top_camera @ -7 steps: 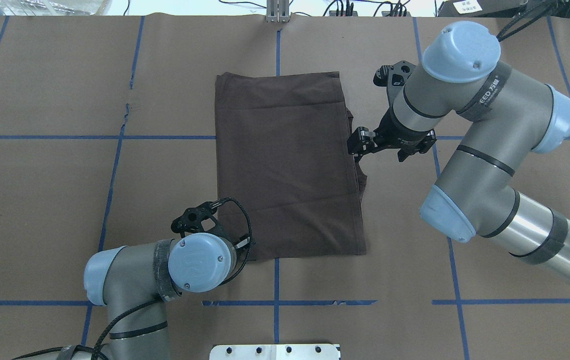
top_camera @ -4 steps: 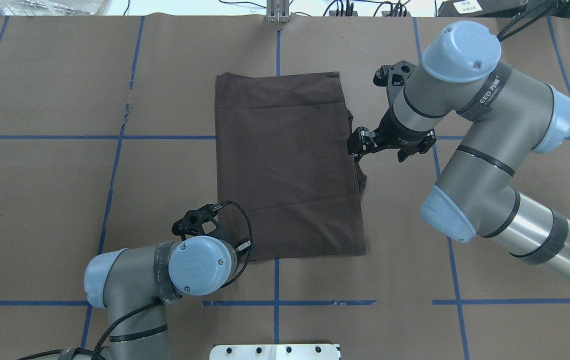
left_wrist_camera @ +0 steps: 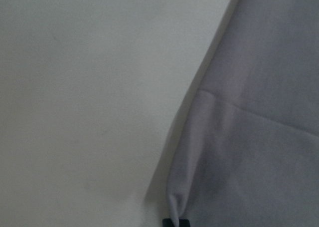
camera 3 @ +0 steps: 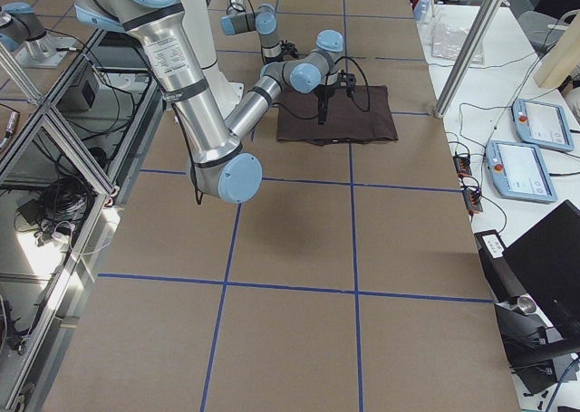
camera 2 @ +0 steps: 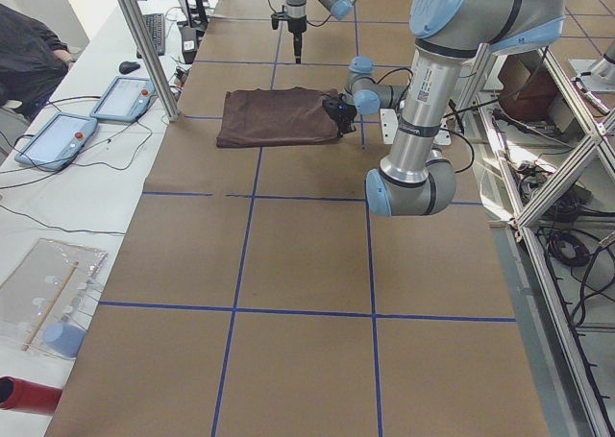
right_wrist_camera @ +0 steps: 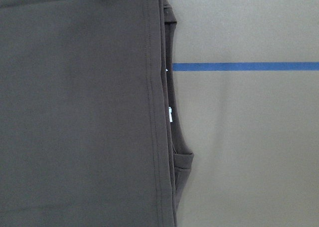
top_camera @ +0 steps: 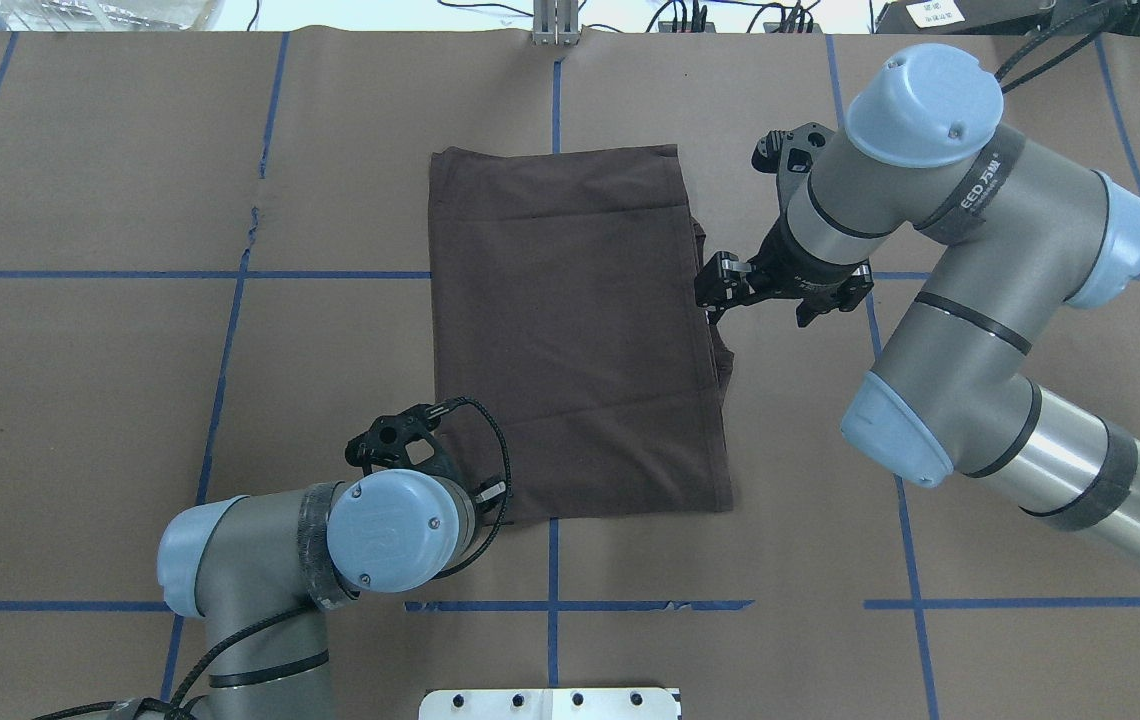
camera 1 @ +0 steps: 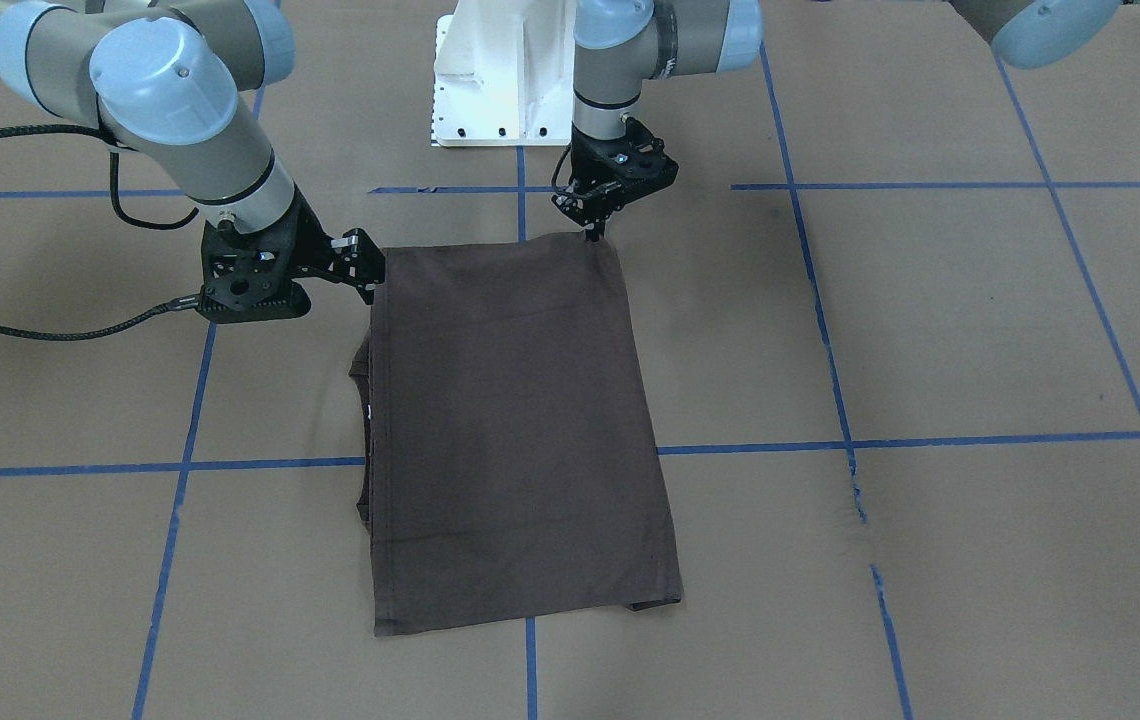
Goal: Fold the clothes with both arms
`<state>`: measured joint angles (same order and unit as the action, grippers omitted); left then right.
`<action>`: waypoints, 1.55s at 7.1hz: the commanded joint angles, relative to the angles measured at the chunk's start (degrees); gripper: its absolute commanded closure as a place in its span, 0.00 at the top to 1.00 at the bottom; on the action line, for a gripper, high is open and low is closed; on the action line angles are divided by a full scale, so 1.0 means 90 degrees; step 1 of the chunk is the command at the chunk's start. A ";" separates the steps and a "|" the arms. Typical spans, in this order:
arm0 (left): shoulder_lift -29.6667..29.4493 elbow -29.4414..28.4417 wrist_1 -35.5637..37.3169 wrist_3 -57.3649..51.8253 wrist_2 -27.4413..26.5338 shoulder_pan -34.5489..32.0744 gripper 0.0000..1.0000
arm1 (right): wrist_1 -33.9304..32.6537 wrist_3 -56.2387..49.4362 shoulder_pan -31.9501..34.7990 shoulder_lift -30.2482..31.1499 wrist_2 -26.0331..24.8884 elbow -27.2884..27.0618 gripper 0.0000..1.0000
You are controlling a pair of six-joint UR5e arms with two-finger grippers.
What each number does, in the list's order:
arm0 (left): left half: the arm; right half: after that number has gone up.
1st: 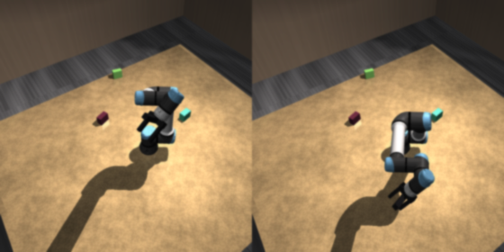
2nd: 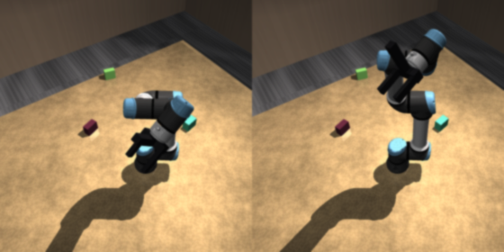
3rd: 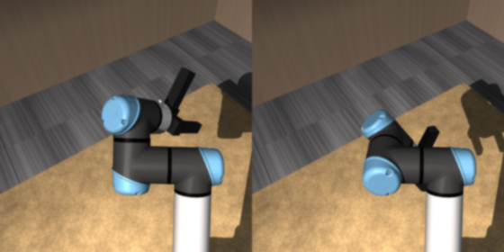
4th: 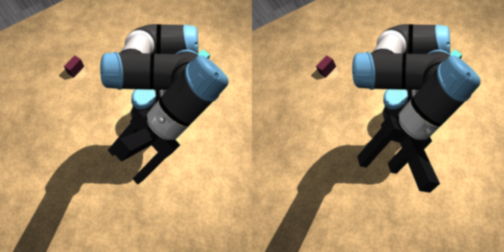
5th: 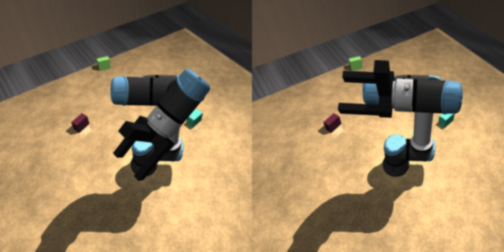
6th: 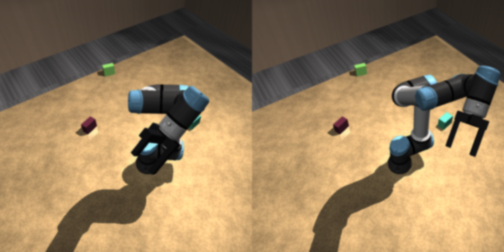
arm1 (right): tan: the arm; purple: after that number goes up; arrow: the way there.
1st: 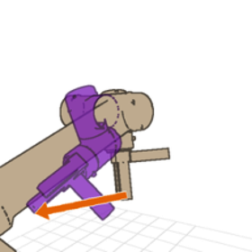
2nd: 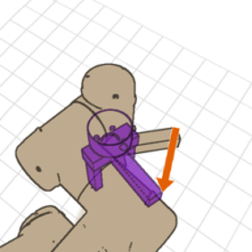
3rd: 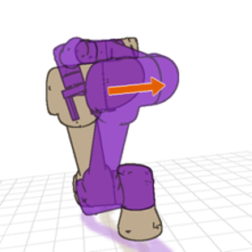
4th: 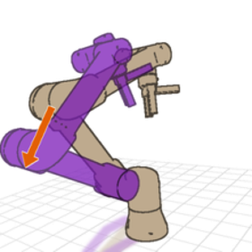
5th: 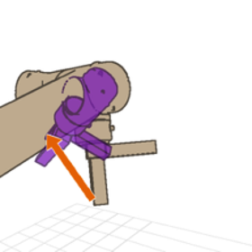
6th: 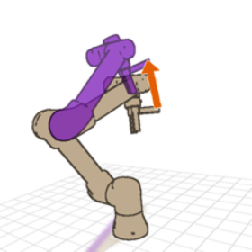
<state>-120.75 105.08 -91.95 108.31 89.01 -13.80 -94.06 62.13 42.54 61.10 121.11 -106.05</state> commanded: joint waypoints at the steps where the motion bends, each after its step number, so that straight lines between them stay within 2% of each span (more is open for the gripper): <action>1: 0.0008 0.0150 0.0002 -0.0422 0.0002 -0.0030 0.00 | 0.0051 0.1555 -0.0329 0.0046 -0.0010 -0.0140 1.00; 2: 0.0008 0.0160 0.0002 -0.0665 0.0002 -0.0039 0.00 | 0.0051 0.2405 -0.0622 0.0066 -0.0232 -0.0266 1.00; 3: 0.0008 0.0150 0.0002 -0.0735 0.0002 -0.0039 0.00 | 0.0090 0.3273 -0.1147 0.0066 -0.0892 -0.0335 1.00; 5: 0.0008 0.0150 -0.0008 -0.0804 0.0022 -0.0078 0.00 | 0.0907 0.4635 -0.1745 0.0396 -0.1590 -0.0345 1.00; 7: -0.0001 0.0150 -0.0018 -0.0794 0.0031 -0.0069 0.00 | 0.0872 0.5340 -0.2029 0.0408 -0.1768 -0.0258 1.00; 11: -0.0011 0.0189 -0.0018 -0.0745 0.0022 -0.0078 0.00 | 0.0939 0.5450 -0.2246 0.0369 -0.2041 0.0366 1.00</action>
<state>-120.83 106.73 -92.11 101.56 89.23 -14.43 -85.88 111.08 22.54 64.56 103.11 -104.48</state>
